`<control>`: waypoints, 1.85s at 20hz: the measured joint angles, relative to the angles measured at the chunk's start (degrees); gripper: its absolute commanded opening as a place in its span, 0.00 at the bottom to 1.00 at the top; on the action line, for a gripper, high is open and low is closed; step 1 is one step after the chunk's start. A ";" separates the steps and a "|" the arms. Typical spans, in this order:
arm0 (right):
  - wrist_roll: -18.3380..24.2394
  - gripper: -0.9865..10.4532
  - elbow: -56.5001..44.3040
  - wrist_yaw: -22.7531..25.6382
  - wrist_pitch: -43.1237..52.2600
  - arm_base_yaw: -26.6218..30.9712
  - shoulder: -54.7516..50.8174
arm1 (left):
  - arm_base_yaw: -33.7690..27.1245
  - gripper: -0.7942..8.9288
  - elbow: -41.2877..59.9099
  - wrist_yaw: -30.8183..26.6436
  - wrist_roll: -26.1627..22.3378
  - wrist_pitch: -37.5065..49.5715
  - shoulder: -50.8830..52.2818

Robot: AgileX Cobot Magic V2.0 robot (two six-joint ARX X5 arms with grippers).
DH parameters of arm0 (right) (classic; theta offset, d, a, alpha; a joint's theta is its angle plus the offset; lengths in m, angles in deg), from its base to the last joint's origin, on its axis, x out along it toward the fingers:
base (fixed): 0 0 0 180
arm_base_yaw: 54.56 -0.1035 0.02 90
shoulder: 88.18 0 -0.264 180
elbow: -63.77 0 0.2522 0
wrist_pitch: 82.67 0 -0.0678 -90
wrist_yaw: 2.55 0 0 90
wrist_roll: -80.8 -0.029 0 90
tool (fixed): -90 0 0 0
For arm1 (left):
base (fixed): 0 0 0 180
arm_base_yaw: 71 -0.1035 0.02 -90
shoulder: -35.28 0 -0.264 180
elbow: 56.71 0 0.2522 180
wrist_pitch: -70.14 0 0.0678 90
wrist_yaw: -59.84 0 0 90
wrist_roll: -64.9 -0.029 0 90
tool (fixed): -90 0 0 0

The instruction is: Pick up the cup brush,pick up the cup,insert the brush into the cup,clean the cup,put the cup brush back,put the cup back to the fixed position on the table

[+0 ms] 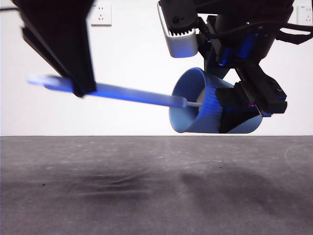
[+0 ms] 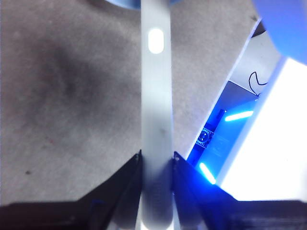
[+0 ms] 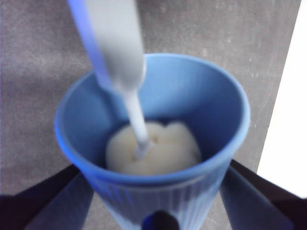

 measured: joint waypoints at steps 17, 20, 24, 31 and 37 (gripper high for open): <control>-8.04 0.07 0.00 1.68 -0.50 0.59 0.00 | 0.09 0.07 0.00 -7.34 4.63 -19.91 13.90; -15.78 0.07 0.00 4.57 -0.52 2.84 -0.04 | -0.11 0.07 0.00 -10.45 6.69 -22.80 17.00; -28.68 0.07 0.00 4.52 -0.90 6.58 -4.17 | -0.17 0.07 0.22 -12.68 11.04 -21.51 20.09; -51.52 0.07 0.00 -6.60 -0.96 10.88 -19.39 | -4.72 0.07 15.23 -16.22 28.24 3.48 18.53; -56.46 0.07 0.00 -12.44 -1.16 11.15 -26.77 | -10.99 0.07 22.01 -14.64 37.75 25.90 11.93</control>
